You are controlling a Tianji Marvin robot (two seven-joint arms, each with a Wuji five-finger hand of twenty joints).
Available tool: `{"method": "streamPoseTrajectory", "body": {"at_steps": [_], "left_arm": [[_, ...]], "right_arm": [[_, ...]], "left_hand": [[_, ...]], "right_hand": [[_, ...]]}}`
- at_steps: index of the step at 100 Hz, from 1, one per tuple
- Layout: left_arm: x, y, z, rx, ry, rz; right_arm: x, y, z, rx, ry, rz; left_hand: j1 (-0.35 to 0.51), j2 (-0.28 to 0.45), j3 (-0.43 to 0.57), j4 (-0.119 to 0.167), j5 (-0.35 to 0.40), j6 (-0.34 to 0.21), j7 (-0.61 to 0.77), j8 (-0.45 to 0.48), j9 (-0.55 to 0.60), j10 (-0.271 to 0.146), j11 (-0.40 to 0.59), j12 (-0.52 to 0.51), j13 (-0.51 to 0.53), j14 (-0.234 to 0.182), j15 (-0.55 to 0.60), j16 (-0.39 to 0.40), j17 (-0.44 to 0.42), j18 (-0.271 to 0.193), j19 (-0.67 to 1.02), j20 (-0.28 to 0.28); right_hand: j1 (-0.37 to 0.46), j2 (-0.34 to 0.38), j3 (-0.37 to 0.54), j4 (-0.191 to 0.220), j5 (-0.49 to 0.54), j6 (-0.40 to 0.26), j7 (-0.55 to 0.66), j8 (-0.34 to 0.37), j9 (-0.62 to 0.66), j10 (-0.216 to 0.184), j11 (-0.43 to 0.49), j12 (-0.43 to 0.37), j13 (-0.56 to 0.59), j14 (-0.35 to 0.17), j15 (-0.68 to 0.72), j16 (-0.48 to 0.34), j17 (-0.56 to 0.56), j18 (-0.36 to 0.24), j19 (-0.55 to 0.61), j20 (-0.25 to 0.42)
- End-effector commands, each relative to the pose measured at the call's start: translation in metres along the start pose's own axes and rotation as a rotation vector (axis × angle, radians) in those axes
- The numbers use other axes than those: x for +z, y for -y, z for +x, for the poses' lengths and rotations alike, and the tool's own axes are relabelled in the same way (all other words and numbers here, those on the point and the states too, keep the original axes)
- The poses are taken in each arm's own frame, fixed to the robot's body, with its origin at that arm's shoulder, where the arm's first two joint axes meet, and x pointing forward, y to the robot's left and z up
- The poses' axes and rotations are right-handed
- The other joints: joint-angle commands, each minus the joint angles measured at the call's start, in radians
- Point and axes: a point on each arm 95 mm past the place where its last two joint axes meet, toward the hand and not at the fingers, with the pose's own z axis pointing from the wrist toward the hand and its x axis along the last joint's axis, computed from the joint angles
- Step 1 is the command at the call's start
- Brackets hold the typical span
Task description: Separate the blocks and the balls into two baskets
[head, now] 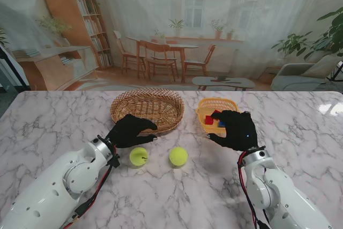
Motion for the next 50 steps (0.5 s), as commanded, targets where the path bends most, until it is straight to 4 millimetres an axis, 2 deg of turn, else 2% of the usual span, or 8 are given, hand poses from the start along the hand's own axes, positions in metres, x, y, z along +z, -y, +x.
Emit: {"method": "streamPoseTrajectory", "body": {"at_steps": [1, 7, 13, 29, 50], "left_arm": [[0.002, -0.003, 0.001, 0.0, -0.004, -0.026], [0.003, -0.005, 0.003, 0.003, -0.009, -0.034], [0.004, -0.006, 0.006, 0.005, -0.015, -0.044], [0.006, -0.009, 0.016, 0.001, -0.039, -0.077], [0.002, -0.004, 0.027, 0.069, -0.076, -0.108]], "right_arm": [[-0.006, 0.008, -0.005, 0.029, 0.022, 0.043], [-0.007, 0.008, -0.007, 0.04, 0.029, 0.041], [-0.009, 0.007, -0.009, 0.042, 0.033, 0.032], [-0.013, 0.005, -0.012, 0.052, 0.045, 0.018], [-0.016, 0.002, -0.016, 0.051, 0.054, -0.017]], "left_hand": [[-0.001, 0.047, -0.026, -0.014, 0.033, -0.019, 0.008, 0.005, 0.023, -0.009, 0.004, 0.002, 0.015, 0.002, 0.02, 0.006, -0.005, 0.009, 0.018, 0.001], [-0.001, 0.047, -0.026, -0.014, 0.032, -0.019, 0.008, 0.005, 0.022, -0.01, 0.003, 0.002, 0.014, 0.002, 0.019, 0.005, -0.004, 0.007, 0.018, 0.001], [-0.001, 0.046, -0.026, -0.014, 0.029, -0.017, 0.005, 0.004, 0.015, -0.006, -0.001, 0.0, 0.009, 0.01, 0.017, 0.005, 0.003, -0.021, 0.015, -0.002], [-0.007, 0.044, -0.026, -0.016, -0.021, -0.01, -0.039, -0.015, -0.052, 0.008, -0.036, -0.025, -0.024, -0.004, -0.014, -0.025, 0.025, -0.083, -0.041, -0.064], [-0.012, 0.044, -0.027, -0.02, -0.045, -0.008, -0.066, -0.025, -0.074, 0.017, -0.059, -0.045, -0.044, -0.004, -0.03, -0.048, 0.02, -0.102, -0.063, -0.102]], "right_hand": [[0.022, 0.021, -0.014, 0.031, 0.021, 0.013, -0.002, 0.008, 0.0, 0.014, -0.012, 0.009, 0.011, 0.012, -0.053, 0.005, -0.006, 0.019, -0.018, -0.003], [0.019, 0.021, -0.014, 0.03, 0.022, 0.012, -0.002, 0.008, 0.0, 0.012, -0.011, 0.011, 0.009, 0.013, -0.053, 0.005, -0.006, 0.019, -0.018, -0.002], [0.016, 0.023, -0.013, 0.03, 0.023, 0.012, -0.002, 0.009, 0.0, 0.013, -0.01, 0.012, 0.009, 0.012, -0.052, 0.006, -0.006, 0.019, -0.018, -0.001], [0.034, 0.017, -0.007, 0.031, 0.032, 0.013, 0.001, 0.012, 0.005, 0.012, -0.008, 0.015, 0.012, 0.011, -0.05, 0.008, -0.007, 0.02, -0.019, 0.001], [0.033, 0.016, 0.004, 0.029, 0.027, 0.024, -0.001, 0.013, 0.002, 0.011, -0.001, 0.021, 0.01, 0.009, -0.046, 0.011, -0.007, 0.02, -0.015, 0.006]]}}
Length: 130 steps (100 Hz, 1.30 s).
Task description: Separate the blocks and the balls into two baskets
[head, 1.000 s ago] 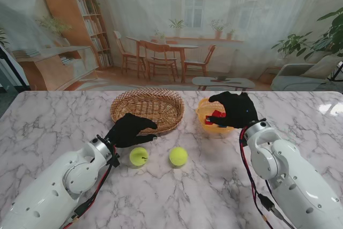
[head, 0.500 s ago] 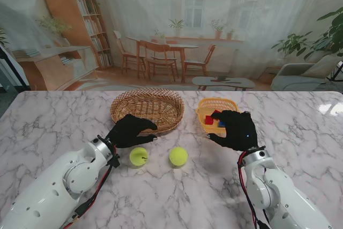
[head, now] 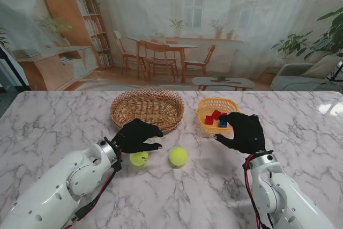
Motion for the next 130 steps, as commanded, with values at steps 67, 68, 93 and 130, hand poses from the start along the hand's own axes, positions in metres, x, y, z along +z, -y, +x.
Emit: {"method": "streamPoseTrajectory", "body": {"at_steps": [67, 68, 93, 130], "left_arm": [[-0.009, -0.013, 0.003, 0.0, -0.032, -0.195], [-0.009, -0.014, 0.003, 0.001, -0.031, -0.198], [-0.009, -0.029, -0.006, 0.016, -0.007, -0.236], [-0.008, -0.038, -0.012, 0.036, 0.006, -0.27]], "right_arm": [[-0.005, 0.002, -0.003, 0.0, 0.031, -0.009], [-0.005, 0.002, -0.003, 0.0, 0.031, -0.009], [-0.004, 0.002, -0.004, 0.011, 0.038, -0.024], [-0.003, 0.003, -0.004, 0.019, 0.035, -0.008]], "left_hand": [[-0.107, -0.165, -0.021, -0.026, -0.22, 0.142, -0.169, -0.093, -0.183, 0.074, -0.141, -0.145, -0.146, -0.007, -0.044, -0.183, 0.016, -0.095, -0.055, -0.098], [-0.108, -0.17, -0.019, -0.026, -0.22, 0.143, -0.164, -0.089, -0.185, 0.07, -0.132, -0.133, -0.144, -0.01, -0.041, -0.179, 0.016, -0.098, -0.051, -0.096], [-0.114, -0.211, -0.011, -0.024, -0.229, 0.132, -0.104, -0.002, -0.187, 0.041, -0.039, -0.03, -0.124, -0.011, 0.004, -0.086, 0.013, -0.107, -0.011, -0.081], [-0.094, -0.215, -0.007, -0.02, -0.25, 0.136, -0.127, 0.0, -0.226, 0.05, -0.031, -0.033, -0.142, -0.01, -0.015, -0.079, 0.014, -0.107, 0.011, -0.071]], "right_hand": [[0.029, 0.053, -0.029, 0.032, -0.066, 0.053, -0.029, 0.019, -0.028, 0.007, 0.03, 0.036, -0.007, 0.006, -0.028, 0.025, -0.024, 0.022, -0.008, 0.031], [0.029, 0.053, -0.029, 0.032, -0.068, 0.053, -0.03, 0.019, -0.028, 0.007, 0.03, 0.037, -0.008, 0.007, -0.028, 0.026, -0.024, 0.022, -0.008, 0.031], [0.028, 0.067, -0.047, 0.035, -0.128, 0.06, -0.048, 0.021, -0.047, 0.002, 0.047, 0.047, -0.007, 0.003, -0.016, 0.033, -0.025, 0.019, -0.006, 0.041], [0.031, 0.07, -0.06, 0.037, -0.125, 0.055, -0.046, 0.028, -0.047, 0.001, 0.051, 0.048, -0.007, 0.002, -0.013, 0.035, -0.026, 0.019, -0.009, 0.048]]}}
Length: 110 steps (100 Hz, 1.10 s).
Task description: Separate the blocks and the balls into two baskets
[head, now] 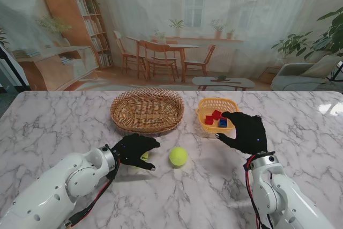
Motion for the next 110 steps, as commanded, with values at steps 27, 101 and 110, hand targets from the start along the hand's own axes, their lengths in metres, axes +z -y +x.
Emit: {"method": "streamPoseTrajectory", "body": {"at_steps": [27, 101, 110], "left_arm": [[0.006, -0.01, -0.008, 0.015, 0.019, -0.052], [0.007, -0.029, -0.023, 0.05, 0.068, -0.106], [0.007, -0.031, -0.024, 0.051, 0.07, -0.116]], "right_arm": [[0.002, 0.002, 0.001, 0.01, -0.01, 0.011], [0.004, 0.006, 0.003, 0.001, -0.027, 0.052], [0.004, 0.007, 0.004, 0.0, -0.028, 0.059]], "left_hand": [[0.016, -0.031, -0.002, -0.012, -0.036, 0.002, -0.02, 0.002, -0.042, -0.008, 0.012, -0.007, -0.012, -0.003, -0.002, 0.016, -0.021, -0.046, 0.027, 0.014], [0.096, -0.036, 0.024, 0.01, -0.061, -0.012, -0.039, -0.02, -0.08, -0.013, 0.02, -0.021, 0.011, -0.02, 0.018, 0.032, 0.016, -0.068, 0.074, 0.05], [0.111, -0.061, 0.027, 0.019, -0.055, -0.023, -0.028, -0.02, -0.064, -0.02, 0.041, -0.013, 0.032, -0.027, 0.035, 0.045, 0.05, -0.089, 0.101, 0.062]], "right_hand": [[0.03, 0.036, -0.03, 0.026, -0.032, 0.016, -0.008, 0.015, -0.031, 0.001, 0.02, 0.005, -0.011, 0.001, -0.016, 0.011, -0.019, 0.017, -0.01, 0.018], [0.02, 0.038, -0.038, 0.028, -0.035, 0.011, -0.017, 0.015, -0.047, 0.003, 0.006, 0.001, -0.029, 0.005, -0.027, 0.008, -0.036, 0.018, -0.025, 0.023], [0.02, 0.039, -0.041, 0.028, -0.037, 0.012, -0.019, 0.015, -0.05, 0.006, 0.004, 0.001, -0.033, 0.007, -0.03, 0.008, -0.04, 0.019, -0.029, 0.022]]}}
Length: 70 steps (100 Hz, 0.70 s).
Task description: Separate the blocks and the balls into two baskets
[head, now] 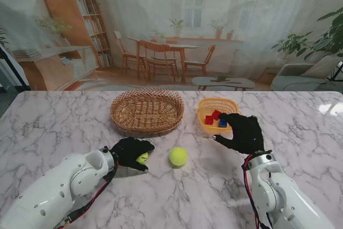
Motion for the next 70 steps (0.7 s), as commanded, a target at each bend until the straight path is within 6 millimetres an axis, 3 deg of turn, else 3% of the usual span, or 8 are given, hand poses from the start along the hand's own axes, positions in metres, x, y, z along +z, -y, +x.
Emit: {"method": "streamPoseTrajectory", "body": {"at_steps": [1, 23, 36, 46, 48, 53, 70], "left_arm": [[0.0, -0.005, -0.001, -0.002, 0.005, -0.03], [0.0, -0.009, -0.002, -0.011, 0.027, -0.051], [0.001, -0.011, -0.002, -0.021, 0.037, -0.061], [0.001, -0.011, -0.002, -0.024, 0.041, -0.06], [0.001, -0.01, -0.002, -0.025, 0.041, -0.059], [0.0, -0.009, -0.001, -0.025, 0.04, -0.055], [-0.007, 0.002, 0.001, -0.015, 0.023, -0.031]], "right_arm": [[0.0, 0.002, 0.0, -0.005, 0.0, 0.009], [0.0, 0.002, 0.0, -0.008, 0.0, 0.015], [0.0, 0.002, 0.0, -0.009, 0.001, 0.016], [0.0, 0.002, 0.0, -0.008, 0.003, 0.019], [0.0, 0.002, 0.0, -0.009, 0.003, 0.019], [0.0, 0.003, 0.0, -0.009, 0.005, 0.019], [0.0, 0.003, 0.0, -0.011, 0.006, 0.021]], "left_hand": [[0.034, -0.028, 0.015, 0.02, -0.008, -0.007, -0.004, -0.01, -0.013, -0.011, 0.027, 0.001, 0.022, -0.002, 0.031, 0.015, 0.031, -0.062, 0.041, 0.022], [0.139, -0.075, 0.092, 0.044, 0.014, -0.024, 0.064, 0.011, 0.049, -0.027, 0.151, 0.107, 0.107, -0.014, 0.125, 0.116, 0.141, -0.094, 0.128, 0.033], [0.241, -0.044, 0.159, 0.045, 0.028, -0.053, 0.173, 0.073, 0.103, -0.061, 0.235, 0.19, 0.181, -0.029, 0.198, 0.215, 0.222, -0.107, 0.193, 0.046], [0.273, -0.021, 0.183, 0.046, 0.03, -0.069, 0.26, 0.113, 0.135, -0.074, 0.273, 0.227, 0.225, -0.037, 0.234, 0.267, 0.263, -0.108, 0.235, 0.066], [0.278, -0.023, 0.186, 0.046, 0.03, -0.071, 0.28, 0.12, 0.142, -0.076, 0.289, 0.255, 0.226, -0.015, 0.243, 0.282, 0.272, -0.109, 0.245, 0.073], [0.294, -0.033, 0.195, 0.04, 0.034, -0.077, 0.316, 0.128, 0.173, -0.079, 0.265, 0.369, 0.241, -0.012, 0.255, 0.313, 0.286, -0.11, 0.257, 0.087], [0.327, -0.044, 0.199, 0.035, 0.052, -0.087, 0.356, 0.146, 0.226, -0.077, 0.232, 0.45, 0.268, -0.003, 0.277, 0.335, 0.315, -0.11, 0.28, 0.105]], "right_hand": [[0.02, 0.039, -0.019, 0.019, -0.037, 0.011, -0.019, 0.013, -0.038, 0.005, 0.003, 0.0, -0.031, 0.006, -0.03, 0.008, -0.02, 0.019, -0.018, 0.012], [0.023, 0.044, -0.028, 0.021, -0.041, 0.01, -0.024, 0.013, -0.044, 0.007, -0.001, 0.0, -0.034, 0.005, -0.034, 0.008, -0.027, 0.022, -0.026, 0.012], [0.025, 0.047, -0.032, 0.021, -0.043, 0.012, -0.026, 0.014, -0.045, 0.007, -0.002, 0.001, -0.035, 0.005, -0.035, 0.008, -0.029, 0.023, -0.029, 0.013], [0.027, 0.048, -0.036, 0.022, -0.044, 0.012, -0.027, 0.015, -0.047, 0.006, -0.003, 0.001, -0.038, 0.007, -0.037, 0.008, -0.03, 0.023, -0.031, 0.014], [0.028, 0.048, -0.036, 0.022, -0.044, 0.012, -0.028, 0.015, -0.047, 0.008, -0.003, 0.001, -0.038, 0.007, -0.037, 0.008, -0.031, 0.023, -0.032, 0.014], [0.029, 0.049, -0.037, 0.022, -0.043, 0.012, -0.027, 0.015, -0.045, 0.007, -0.002, 0.002, -0.038, 0.006, -0.037, 0.009, -0.032, 0.024, -0.033, 0.014], [0.031, 0.051, -0.04, 0.023, -0.043, 0.012, -0.029, 0.016, -0.047, 0.008, -0.002, 0.002, -0.038, 0.007, -0.038, 0.009, -0.032, 0.025, -0.035, 0.016]]}}
